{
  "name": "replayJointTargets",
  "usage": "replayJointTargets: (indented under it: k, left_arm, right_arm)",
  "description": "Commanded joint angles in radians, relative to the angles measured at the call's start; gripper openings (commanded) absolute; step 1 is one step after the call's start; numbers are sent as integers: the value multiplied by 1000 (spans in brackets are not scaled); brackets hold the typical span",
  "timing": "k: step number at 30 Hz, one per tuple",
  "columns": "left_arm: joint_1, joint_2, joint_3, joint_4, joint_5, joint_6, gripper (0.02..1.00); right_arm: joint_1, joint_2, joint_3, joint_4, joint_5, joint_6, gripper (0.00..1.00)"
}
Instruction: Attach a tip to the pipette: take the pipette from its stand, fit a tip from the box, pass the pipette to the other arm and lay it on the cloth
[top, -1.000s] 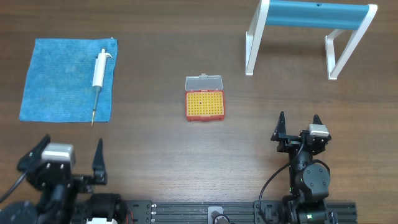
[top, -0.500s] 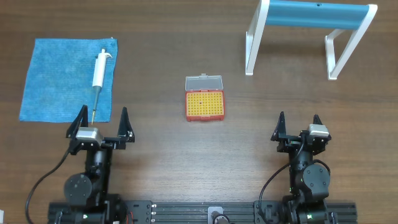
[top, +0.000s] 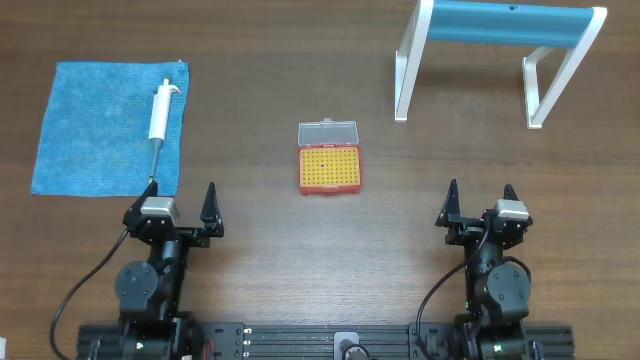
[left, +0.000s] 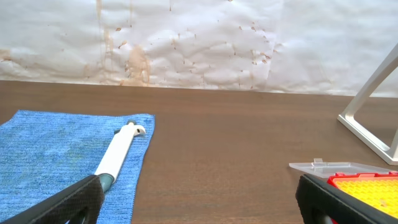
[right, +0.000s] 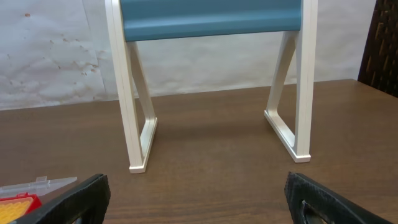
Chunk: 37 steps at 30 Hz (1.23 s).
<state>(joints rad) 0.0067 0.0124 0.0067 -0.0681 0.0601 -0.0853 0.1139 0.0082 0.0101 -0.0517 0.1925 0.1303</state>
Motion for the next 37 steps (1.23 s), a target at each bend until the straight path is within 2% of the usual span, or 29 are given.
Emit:
replayJointTargets:
  k: [1, 4, 9, 37]
  left_arm:
    - [5, -9, -1, -8, 4, -15, 998]
    - [5, -9, -1, -8, 4, -15, 998]
    - [5, -9, -1, -8, 4, -15, 998]
    - [5, -9, -1, -8, 4, -15, 998]
  right_arm:
    - [1, -5, -6, 1, 6, 11, 925]
    - [-3, -7, -6, 1, 6, 11, 923]
    - [-100, -7, -6, 1, 6, 11, 925]
    - [-100, -7, -6, 1, 6, 11, 923]
